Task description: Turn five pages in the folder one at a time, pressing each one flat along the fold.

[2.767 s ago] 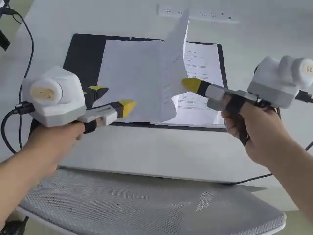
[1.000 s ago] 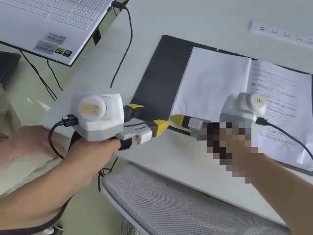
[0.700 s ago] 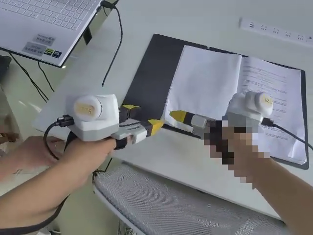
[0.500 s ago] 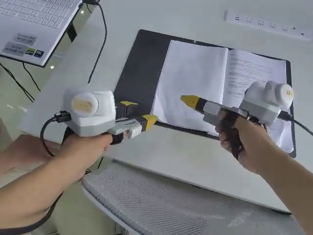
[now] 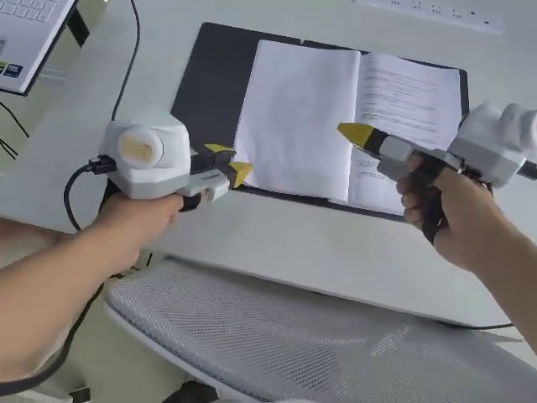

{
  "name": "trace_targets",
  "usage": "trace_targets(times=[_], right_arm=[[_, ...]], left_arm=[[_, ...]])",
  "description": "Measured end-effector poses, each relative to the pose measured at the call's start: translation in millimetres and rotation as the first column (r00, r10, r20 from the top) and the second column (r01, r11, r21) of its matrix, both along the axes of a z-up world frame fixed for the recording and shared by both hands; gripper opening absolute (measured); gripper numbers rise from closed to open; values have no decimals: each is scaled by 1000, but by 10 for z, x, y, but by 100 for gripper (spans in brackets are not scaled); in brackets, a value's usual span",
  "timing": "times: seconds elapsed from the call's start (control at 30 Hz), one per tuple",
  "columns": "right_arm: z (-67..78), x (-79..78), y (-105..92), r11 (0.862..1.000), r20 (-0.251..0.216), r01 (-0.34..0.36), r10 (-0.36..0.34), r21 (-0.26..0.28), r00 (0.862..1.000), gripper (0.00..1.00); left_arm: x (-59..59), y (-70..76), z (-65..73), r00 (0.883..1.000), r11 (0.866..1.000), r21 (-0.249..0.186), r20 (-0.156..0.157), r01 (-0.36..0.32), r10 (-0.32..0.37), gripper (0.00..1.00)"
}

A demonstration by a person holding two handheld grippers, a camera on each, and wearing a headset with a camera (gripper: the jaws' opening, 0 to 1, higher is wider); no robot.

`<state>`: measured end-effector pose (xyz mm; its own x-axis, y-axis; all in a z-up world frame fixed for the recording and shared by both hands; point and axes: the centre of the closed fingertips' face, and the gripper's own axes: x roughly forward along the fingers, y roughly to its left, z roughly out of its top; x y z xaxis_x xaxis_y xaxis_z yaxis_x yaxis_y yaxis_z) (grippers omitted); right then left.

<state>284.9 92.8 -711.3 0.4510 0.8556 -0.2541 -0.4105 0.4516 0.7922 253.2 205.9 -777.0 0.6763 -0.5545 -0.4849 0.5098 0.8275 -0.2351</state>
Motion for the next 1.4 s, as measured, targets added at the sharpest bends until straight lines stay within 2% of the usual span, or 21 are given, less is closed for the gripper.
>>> trace_targets(times=[0.2, 0.4, 0.47, 0.53, 0.63, 0.7, 0.77, 1.1, 1.33, 1.4], right_arm=[[-22, -18, -58, 999, 33, -24, 25, -36, 999, 14], [-115, -69, -56, 992, 57, -83, 89, -93, 994, 14], [-149, -67, -51, 989, 64, -100, 107, -109, 992, 15], [-179, -41, -52, 986, 75, -108, 118, -125, 990, 14], [-238, 60, -53, 982, 88, -124, 137, -145, 987, 13], [-267, 115, -53, 979, 96, -131, 147, -157, 984, 11], [-315, 233, -75, 975, 102, -135, 154, -175, 983, 11], [-462, 538, -10, 961, 146, -135, 174, -242, 974, 5], [-604, 632, 33, 961, 122, -136, 169, -241, 978, 0], [-638, 663, 51, 965, 108, -134, 162, -226, 981, 0]], left_arm=[[18, -25, -114, 1000, 1000, 14, -11, 21, -21, 11], [4, -5, -223, 1000, 999, 28, -25, 17, -16, 6], [-16, 16, -272, 999, 1000, 28, -44, 12, -10, 3], [-26, 36, -299, 999, 1000, 31, -51, 3, -2, 2], [-44, 62, -334, 998, 999, 33, -57, -3, 5, 0], [-38, 68, -326, 998, 1000, 18, -59, -13, 14, 0], [-35, 68, -328, 998, 1000, 18, -58, -15, 16, 0], [-32, 71, -328, 998, 1000, 12, -56, -21, 22, 0], [-24, 69, -334, 998, 1000, 18, -53, -18, 19, 0], [-22, 69, -336, 998, 1000, 18, -52, -18, 19, 0]])
